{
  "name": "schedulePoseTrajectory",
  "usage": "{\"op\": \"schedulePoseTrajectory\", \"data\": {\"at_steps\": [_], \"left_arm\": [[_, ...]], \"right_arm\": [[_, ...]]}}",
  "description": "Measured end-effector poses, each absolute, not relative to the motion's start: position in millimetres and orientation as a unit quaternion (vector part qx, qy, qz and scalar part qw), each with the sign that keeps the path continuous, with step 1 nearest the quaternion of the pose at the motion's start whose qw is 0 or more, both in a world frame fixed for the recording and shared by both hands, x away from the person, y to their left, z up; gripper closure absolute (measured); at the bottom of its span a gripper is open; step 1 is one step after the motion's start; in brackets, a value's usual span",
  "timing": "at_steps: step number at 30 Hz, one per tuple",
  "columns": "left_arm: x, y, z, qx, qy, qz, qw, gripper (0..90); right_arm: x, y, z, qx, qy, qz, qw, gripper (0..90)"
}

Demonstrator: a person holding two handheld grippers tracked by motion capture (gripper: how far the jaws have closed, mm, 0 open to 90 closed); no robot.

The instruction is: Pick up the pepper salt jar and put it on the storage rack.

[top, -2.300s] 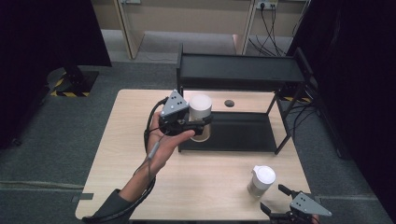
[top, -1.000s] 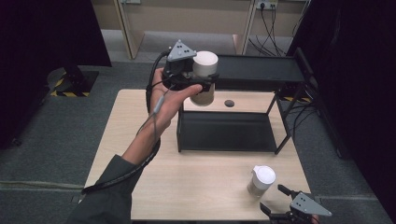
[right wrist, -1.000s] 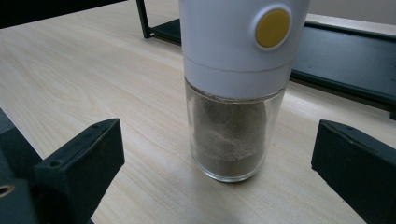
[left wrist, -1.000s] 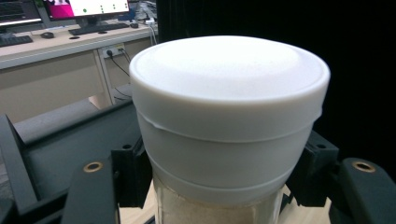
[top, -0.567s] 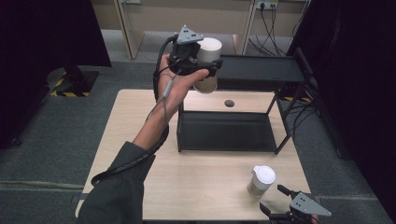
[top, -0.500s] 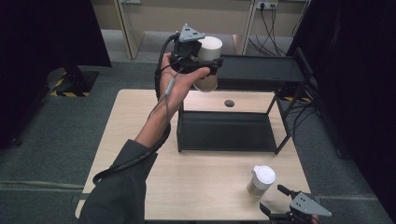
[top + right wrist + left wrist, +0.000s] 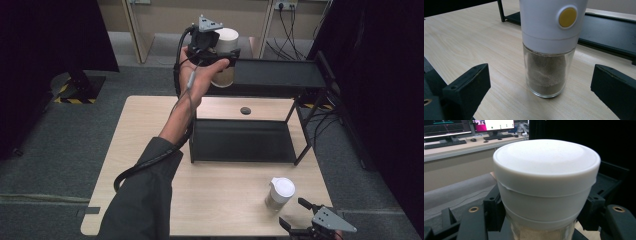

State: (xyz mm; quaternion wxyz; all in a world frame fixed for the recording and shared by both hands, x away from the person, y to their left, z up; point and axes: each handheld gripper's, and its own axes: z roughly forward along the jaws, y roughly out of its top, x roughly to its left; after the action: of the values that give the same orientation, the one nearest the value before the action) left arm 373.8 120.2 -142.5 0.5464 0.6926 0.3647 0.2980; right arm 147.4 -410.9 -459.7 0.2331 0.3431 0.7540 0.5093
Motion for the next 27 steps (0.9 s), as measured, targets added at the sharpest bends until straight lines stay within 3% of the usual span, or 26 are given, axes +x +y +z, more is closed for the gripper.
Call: {"op": "schedulePoseTrajectory", "data": {"at_steps": [27], "left_arm": [[411,98,-150,0.673,0.402,0.328,0.527,35.0]], "right_arm": [[148,-415,-461,0.341,0.753,0.514,0.231,3.0]]}}
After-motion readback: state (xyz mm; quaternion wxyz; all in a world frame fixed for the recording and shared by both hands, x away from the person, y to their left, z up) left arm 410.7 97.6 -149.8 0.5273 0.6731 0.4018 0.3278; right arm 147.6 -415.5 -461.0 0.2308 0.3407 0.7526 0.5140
